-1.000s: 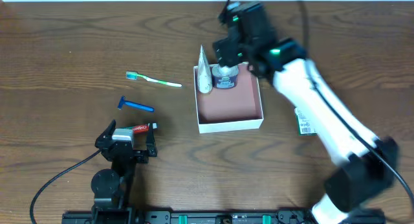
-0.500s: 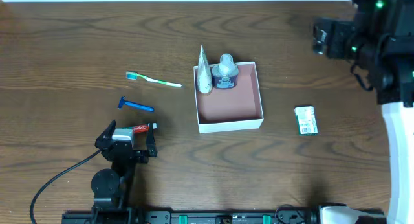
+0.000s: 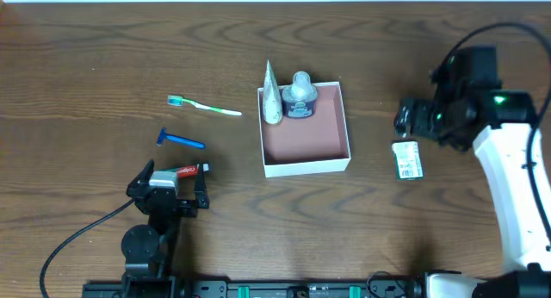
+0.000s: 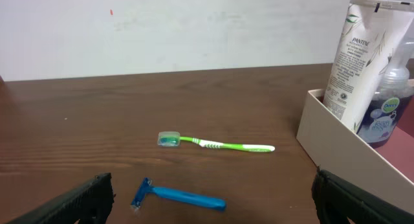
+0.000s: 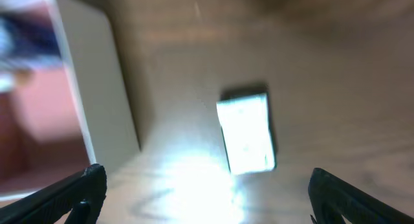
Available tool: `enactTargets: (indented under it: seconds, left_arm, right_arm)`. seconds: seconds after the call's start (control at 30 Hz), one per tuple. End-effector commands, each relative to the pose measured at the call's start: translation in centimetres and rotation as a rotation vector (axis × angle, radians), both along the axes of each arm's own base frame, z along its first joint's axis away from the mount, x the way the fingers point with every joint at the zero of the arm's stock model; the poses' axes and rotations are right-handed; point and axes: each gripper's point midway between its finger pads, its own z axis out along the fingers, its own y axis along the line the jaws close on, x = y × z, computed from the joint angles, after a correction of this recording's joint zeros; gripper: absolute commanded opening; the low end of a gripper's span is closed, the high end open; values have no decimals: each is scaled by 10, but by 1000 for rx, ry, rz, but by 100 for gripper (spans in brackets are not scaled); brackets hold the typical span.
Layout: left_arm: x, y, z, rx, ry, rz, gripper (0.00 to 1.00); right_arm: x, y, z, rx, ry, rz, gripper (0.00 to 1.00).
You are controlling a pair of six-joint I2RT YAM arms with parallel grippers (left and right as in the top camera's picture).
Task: Pack container
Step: 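Move the right gripper to the small white-green soap box, then lower the right gripper over the soap box and close on it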
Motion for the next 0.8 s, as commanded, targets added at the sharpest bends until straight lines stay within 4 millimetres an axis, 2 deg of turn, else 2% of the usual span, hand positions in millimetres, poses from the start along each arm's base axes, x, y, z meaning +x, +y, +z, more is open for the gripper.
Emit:
enactTargets:
  seconds: [0.0,0.3,0.67,0.77]
  left_arm:
    - [-1,-2,-17,3,53,-13,98]
    - [-1,-2,-17,3,53,-13,98]
    - [-1,-2,-17,3,53,-13,98]
    - [-1,-2,-17,3,53,-13,98]
  right_arm:
    - [-12,-2,-23,16,52,-27,99]
    - [-9,-4,-80,-13,-3,49,99]
    - [-3,-4,-115,-47,-101,124,98]
    - [-5,-4,-123,-48,-112,124,95]
